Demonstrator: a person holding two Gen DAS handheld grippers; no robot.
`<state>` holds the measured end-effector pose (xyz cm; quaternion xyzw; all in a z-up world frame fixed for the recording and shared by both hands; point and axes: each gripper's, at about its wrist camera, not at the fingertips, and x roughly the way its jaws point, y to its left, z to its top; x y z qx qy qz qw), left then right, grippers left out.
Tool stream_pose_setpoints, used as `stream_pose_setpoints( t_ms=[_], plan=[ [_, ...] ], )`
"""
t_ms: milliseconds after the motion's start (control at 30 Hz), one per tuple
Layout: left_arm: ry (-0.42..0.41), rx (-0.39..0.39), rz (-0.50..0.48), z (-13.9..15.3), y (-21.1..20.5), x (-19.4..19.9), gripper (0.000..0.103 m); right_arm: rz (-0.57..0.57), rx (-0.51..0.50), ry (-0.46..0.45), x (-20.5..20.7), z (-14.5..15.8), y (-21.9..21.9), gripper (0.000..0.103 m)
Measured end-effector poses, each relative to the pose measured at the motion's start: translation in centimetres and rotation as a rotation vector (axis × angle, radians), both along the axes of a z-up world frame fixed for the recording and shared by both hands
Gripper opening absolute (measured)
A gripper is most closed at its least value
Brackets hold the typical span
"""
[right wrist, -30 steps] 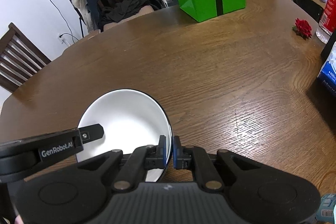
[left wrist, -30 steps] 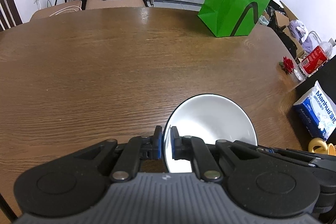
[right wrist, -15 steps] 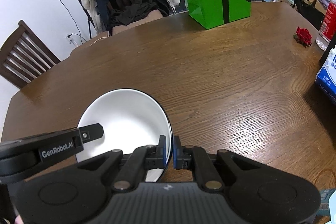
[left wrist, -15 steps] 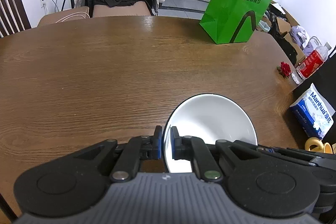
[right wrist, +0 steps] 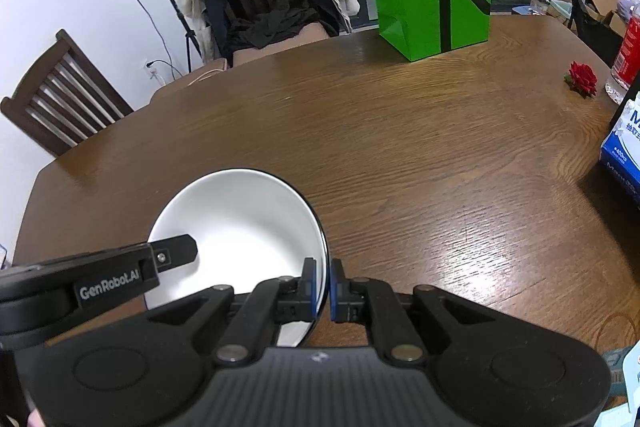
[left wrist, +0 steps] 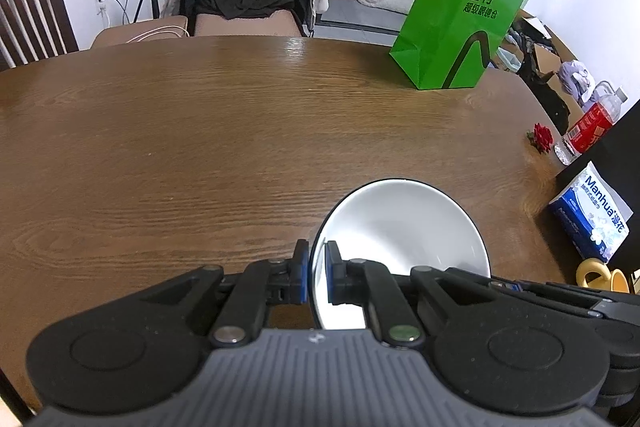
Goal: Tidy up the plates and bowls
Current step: 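Lift the white bowl with both grippers and turn toward the blue bowl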
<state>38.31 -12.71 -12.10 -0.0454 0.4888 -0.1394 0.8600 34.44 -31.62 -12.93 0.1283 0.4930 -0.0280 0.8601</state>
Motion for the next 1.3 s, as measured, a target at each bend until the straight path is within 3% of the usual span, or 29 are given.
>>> stream_pose_setpoints(
  t_ms=[1300],
  plan=[
    [-0.047, -0.009, 0.109, 2.9, 6.2, -8.9, 0.009, 0.116, -0.013, -0.043, -8.2, 3.2, 6.5, 0.006]
  ],
)
